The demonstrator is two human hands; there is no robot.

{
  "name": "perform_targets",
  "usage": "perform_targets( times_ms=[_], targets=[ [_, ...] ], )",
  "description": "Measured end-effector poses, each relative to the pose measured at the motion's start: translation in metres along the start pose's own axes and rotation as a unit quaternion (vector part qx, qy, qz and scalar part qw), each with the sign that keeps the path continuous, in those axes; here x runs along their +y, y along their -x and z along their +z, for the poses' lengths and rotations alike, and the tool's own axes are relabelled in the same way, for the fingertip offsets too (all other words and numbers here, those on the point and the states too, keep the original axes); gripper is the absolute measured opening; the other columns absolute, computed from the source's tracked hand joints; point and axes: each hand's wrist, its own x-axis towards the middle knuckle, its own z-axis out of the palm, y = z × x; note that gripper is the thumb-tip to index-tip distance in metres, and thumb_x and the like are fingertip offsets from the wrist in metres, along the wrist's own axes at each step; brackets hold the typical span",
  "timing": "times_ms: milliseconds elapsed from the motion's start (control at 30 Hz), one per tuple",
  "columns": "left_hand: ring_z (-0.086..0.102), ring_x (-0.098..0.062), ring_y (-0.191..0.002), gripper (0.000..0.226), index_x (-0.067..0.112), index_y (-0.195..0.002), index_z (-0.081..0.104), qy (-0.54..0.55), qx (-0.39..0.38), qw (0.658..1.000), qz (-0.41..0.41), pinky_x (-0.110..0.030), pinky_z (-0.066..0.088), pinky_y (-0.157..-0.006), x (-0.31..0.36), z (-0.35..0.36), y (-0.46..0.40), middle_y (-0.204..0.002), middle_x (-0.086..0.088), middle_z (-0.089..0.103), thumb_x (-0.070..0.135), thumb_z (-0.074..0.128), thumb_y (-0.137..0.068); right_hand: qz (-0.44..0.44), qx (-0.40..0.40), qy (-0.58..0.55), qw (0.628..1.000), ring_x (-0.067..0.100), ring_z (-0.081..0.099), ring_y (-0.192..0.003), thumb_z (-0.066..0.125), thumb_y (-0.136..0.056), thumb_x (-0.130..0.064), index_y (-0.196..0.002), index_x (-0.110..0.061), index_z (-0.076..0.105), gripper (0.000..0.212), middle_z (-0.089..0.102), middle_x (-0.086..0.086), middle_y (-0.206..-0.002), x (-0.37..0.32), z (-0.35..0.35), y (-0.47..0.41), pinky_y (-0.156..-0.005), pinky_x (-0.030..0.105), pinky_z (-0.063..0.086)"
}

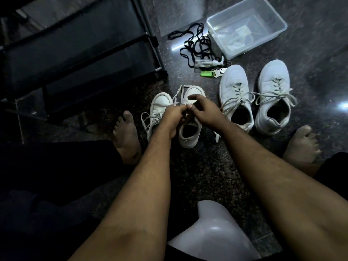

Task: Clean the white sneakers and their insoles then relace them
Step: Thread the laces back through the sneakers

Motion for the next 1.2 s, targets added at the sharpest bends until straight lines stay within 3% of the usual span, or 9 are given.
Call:
perform_targets(
  times_ms=[300,467,600,700,867,933,1033,1133,1200],
  targets=[
    [0.040,-0.008,-0.045,0.026,0.017,-0.072,0.060,-0.088,-0.054,0.992,-0.071,-0.021,0.031,-0.045,0.022,-0.007,0.002,-0.055,0.005,0.052,0.019,0.045,-0.093,-0.122,0.068,0.272,0.952,0.025,0.061,-0.093,0.061,-0.089,-0.030,-0.109,-0.026,0.058,0.021,0.063,0.000,-0.102,-0.003,0.003,0.012,-0.066,0.038,0.049],
    [0.054,-0.008,-0.050,0.014,0.000,-0.087,0.069,-0.154,0.036,0.979,0.128,-0.022,0.045,-0.051,0.020,-0.015,-0.009,-0.062,-0.003,0.061,0.005,0.057,-0.092,-0.085,0.084,0.329,0.937,0.027,0.059,-0.094,0.065,-0.085,-0.024,-0.095,-0.021,0.068,0.011,0.063,0.003,-0.092,-0.001,0.002,0.008,-0.061,0.030,0.031],
    [0.051,0.002,-0.056,0.010,0.020,-0.074,0.072,-0.332,-0.024,0.919,0.213,-0.018,0.042,-0.059,0.017,-0.023,-0.007,-0.063,0.005,0.062,0.025,0.081,-0.077,-0.001,0.065,0.245,0.967,0.029,0.061,-0.098,0.066,-0.087,-0.026,-0.102,-0.021,0.072,0.017,0.067,0.007,-0.099,0.005,0.002,0.007,-0.071,0.033,0.045],
    [0.052,0.010,-0.054,0.011,0.015,-0.085,0.081,-0.435,-0.041,0.870,0.228,-0.005,0.032,-0.054,0.023,-0.023,-0.009,-0.071,0.002,0.072,0.017,0.086,-0.075,0.039,0.038,0.138,0.989,0.022,0.067,-0.091,0.067,-0.090,-0.025,-0.100,-0.016,0.075,0.016,0.074,0.007,-0.096,0.008,0.000,0.005,-0.076,0.030,0.049],
    [0.059,-0.011,-0.074,0.026,0.008,-0.096,0.080,-0.468,-0.023,0.850,0.242,-0.019,0.045,-0.065,0.028,-0.013,0.001,-0.087,-0.013,0.072,0.015,0.088,-0.072,0.089,0.013,-0.113,0.990,0.011,0.064,-0.073,0.067,-0.094,-0.019,-0.093,-0.005,0.074,0.015,0.074,0.010,-0.083,0.006,-0.006,0.007,-0.071,0.031,0.051],
    [0.060,-0.018,-0.081,0.027,0.008,-0.092,0.081,-0.457,0.010,0.851,0.257,-0.031,0.047,-0.074,0.026,-0.009,0.004,-0.087,-0.013,0.067,0.017,0.090,-0.068,0.105,0.001,-0.154,0.982,0.005,0.062,-0.065,0.066,-0.095,-0.015,-0.093,-0.002,0.073,0.014,0.073,0.002,-0.073,0.005,-0.008,0.010,-0.062,0.021,0.049],
    [0.064,-0.018,-0.077,0.013,0.008,-0.077,0.080,-0.450,0.012,0.861,0.238,-0.031,0.047,-0.068,0.022,-0.012,0.001,-0.079,-0.010,0.069,0.017,0.088,-0.071,0.107,-0.021,-0.189,0.976,-0.006,0.059,-0.056,0.065,-0.095,-0.010,-0.098,0.003,0.071,0.015,0.069,-0.010,-0.061,0.003,-0.012,0.015,-0.055,0.011,0.044],
    [0.068,-0.010,-0.067,0.018,0.015,-0.068,0.077,-0.419,-0.014,0.882,0.215,-0.027,0.048,-0.062,0.024,-0.019,-0.008,-0.065,0.002,0.071,0.029,0.082,-0.078,0.089,0.011,-0.049,0.995,-0.003,0.058,-0.055,0.070,-0.092,-0.018,-0.097,-0.003,0.074,0.016,0.069,-0.006,-0.064,0.008,-0.020,0.010,-0.056,0.025,0.046],
    [0.058,0.003,-0.051,0.027,0.018,-0.063,0.073,-0.404,0.005,0.890,0.210,-0.021,0.044,-0.055,0.029,-0.022,-0.010,-0.053,0.009,0.064,0.029,0.074,-0.087,0.080,0.016,0.143,0.986,0.018,0.066,-0.073,0.073,-0.089,-0.026,-0.093,-0.008,0.077,0.019,0.072,0.008,-0.078,0.017,-0.026,0.004,-0.069,0.034,0.050]
  ],
)
